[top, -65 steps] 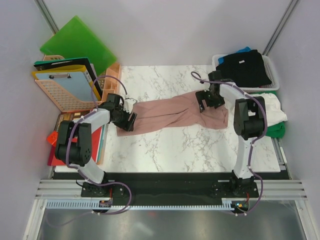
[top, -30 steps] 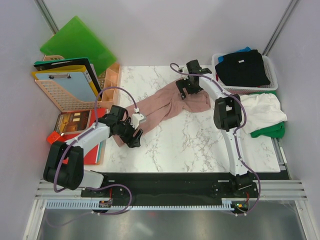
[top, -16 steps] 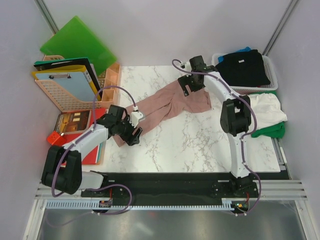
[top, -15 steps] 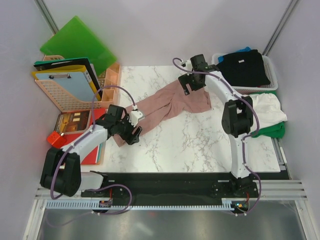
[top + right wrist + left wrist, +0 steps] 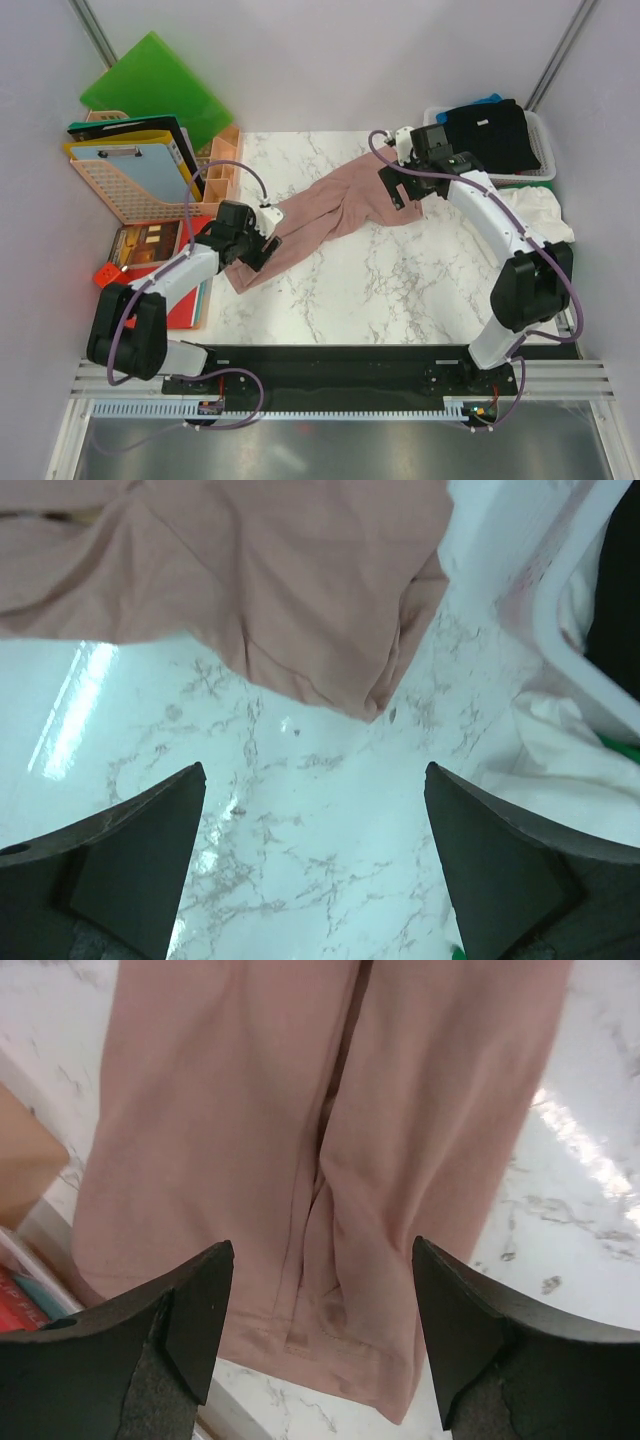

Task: Fold and stack the t-shirts

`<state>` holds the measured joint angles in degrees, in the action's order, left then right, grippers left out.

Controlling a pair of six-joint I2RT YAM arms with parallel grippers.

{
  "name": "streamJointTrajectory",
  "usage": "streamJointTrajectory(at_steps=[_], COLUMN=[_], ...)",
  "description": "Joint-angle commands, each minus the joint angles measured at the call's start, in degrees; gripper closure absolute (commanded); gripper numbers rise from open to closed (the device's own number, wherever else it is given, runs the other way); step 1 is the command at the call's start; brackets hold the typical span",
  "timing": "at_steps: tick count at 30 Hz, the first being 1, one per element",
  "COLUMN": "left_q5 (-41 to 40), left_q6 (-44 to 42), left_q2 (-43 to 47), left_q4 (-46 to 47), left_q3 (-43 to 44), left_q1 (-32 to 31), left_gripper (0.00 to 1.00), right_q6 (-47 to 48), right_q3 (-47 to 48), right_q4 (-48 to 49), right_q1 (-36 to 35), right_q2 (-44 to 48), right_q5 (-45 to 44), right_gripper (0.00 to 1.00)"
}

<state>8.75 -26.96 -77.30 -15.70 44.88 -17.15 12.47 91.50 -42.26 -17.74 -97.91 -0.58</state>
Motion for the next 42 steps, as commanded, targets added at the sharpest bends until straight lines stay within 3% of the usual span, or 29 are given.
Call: streamJointTrajectory(at_steps=[1,10,27,42], left_q5=[-7.96,-8.49,-1.56,0.91], left_q6=[-0.64,4.02,4.55,-4.06], left_q2=[-1.72,-6.72,-22.8,-10.87], left_q4=[7.68,6.21,-1.34,-19.52], left_q3=[-2.95,4.85,9.08,4.52], left_q1=[1.32,4.84,5.11,3.97], left_gripper=[0.2,0.18,0.2,0.22], right_q6=[0.63,-0.43,-0.96,-0.25], right_q3=[-6.06,-15.39,-16.8,-13.98], right_q4=[2.27,4.64,6.75,6.05], right_q1=[0.07,0.6,1.3,1.74], right_q2=[5.61,10.55,8.79,10.98], right_q5=[-1.79,-2.23,-3.9,-5.31], right_gripper=[0.02,0.02,0.02,0.02])
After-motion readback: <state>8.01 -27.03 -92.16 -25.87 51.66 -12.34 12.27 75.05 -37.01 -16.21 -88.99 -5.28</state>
